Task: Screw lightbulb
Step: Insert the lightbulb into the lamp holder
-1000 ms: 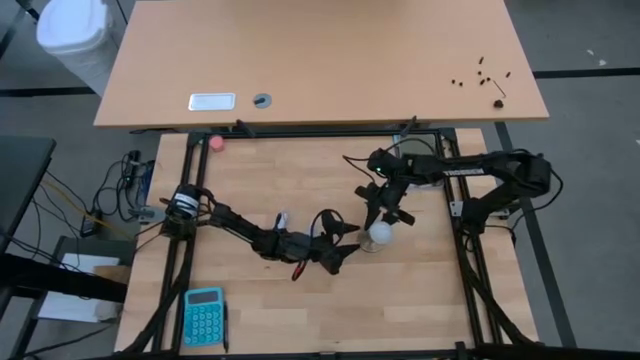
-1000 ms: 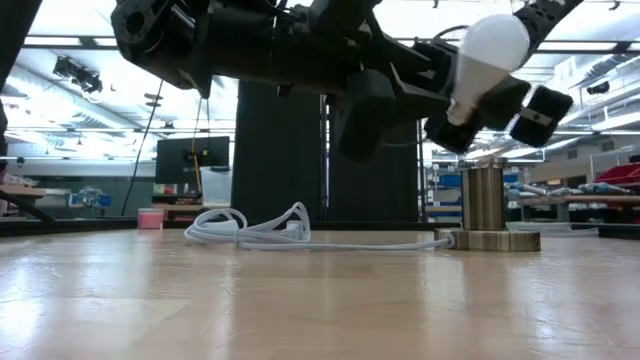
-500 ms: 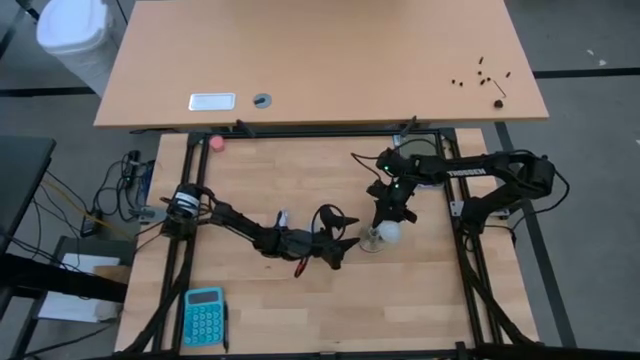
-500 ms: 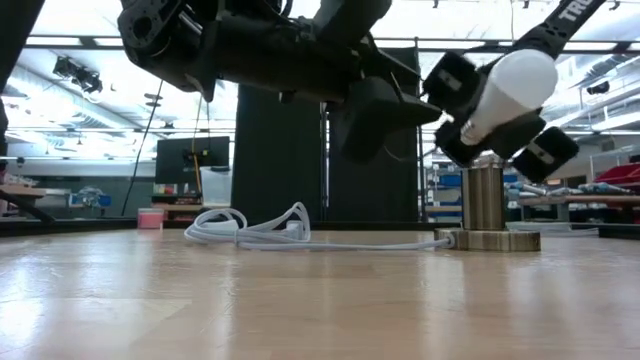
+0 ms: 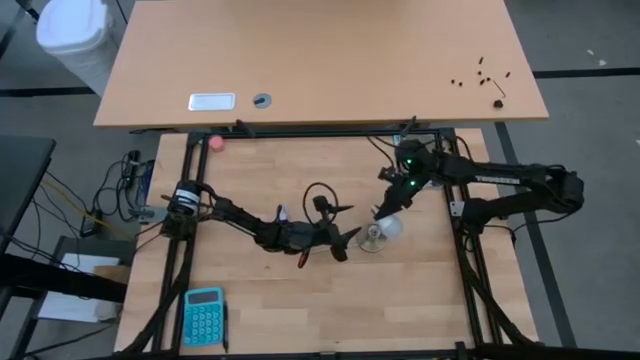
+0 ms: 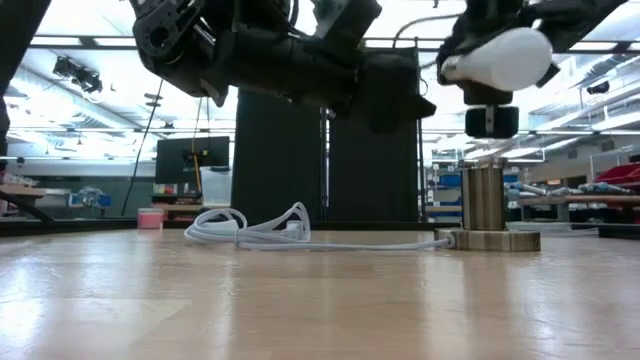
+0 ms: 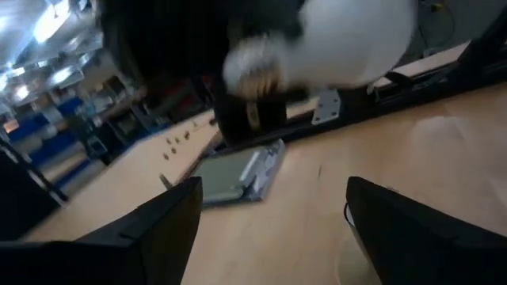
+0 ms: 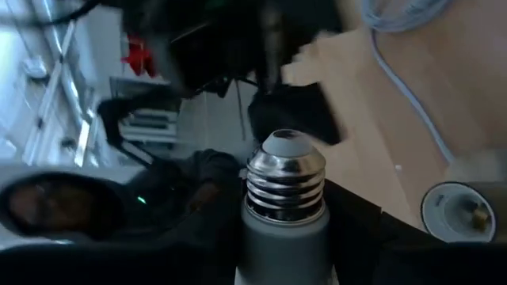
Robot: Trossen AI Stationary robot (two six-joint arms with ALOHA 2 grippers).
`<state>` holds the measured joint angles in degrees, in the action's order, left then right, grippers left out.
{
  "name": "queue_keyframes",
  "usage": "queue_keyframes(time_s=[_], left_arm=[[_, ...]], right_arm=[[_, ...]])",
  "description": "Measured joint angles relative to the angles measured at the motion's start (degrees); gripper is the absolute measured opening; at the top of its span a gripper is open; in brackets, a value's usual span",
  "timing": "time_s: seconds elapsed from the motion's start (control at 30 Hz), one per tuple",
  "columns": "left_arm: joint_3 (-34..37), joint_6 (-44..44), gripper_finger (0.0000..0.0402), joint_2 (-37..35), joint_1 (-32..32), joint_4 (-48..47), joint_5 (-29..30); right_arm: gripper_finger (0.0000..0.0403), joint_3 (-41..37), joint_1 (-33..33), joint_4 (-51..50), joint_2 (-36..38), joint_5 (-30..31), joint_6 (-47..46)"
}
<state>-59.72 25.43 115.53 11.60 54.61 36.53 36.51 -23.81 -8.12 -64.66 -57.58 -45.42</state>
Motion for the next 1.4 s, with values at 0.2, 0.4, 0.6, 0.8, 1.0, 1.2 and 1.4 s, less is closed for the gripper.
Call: queue_keyframes(time_s=[0.2,0.4,0.6,0.8,1.0,1.2,1.4], left_arm=[[-0.1,-10.0,0.0321,-1.4,-1.3,-2.2,-1.2],[-0.3,-19.6,0.0321,-3.7,-2.3,-6.1,-6.9],[-0.8,-27.2,0.0321,-5.4,-3.8,-12.0,-13.2],[-3.7,-33.3,0.0321,-5.4,-5.7,-20.1,-19.3],[-3.8,-31.1,0.0321,-5.4,-5.4,-16.6,-20.6],[-3.8,-20.2,0.0321,-5.4,-4.3,-15.2,-21.3],[-3.7,-10.3,0.0321,-3.1,-1.9,-11.7,-10.8]], right_arm=[[0.0149,0.0,2.5,-1.1,5.6,7.2,15.4],[0.0149,1.7,7.6,-9.9,7.3,22.4,29.7],[0.0148,12.2,13.3,-35.0,3.4,46.4,39.9],[0.0148,17.8,22.3,-33.8,2.3,63.2,39.3],[0.0152,18.6,27.2,-24.0,3.2,65.6,30.3],[0.0153,18.6,31.2,-16.9,3.5,65.3,21.4],[0.0153,16.2,32.5,-9.7,3.5,69.3,12.5]])
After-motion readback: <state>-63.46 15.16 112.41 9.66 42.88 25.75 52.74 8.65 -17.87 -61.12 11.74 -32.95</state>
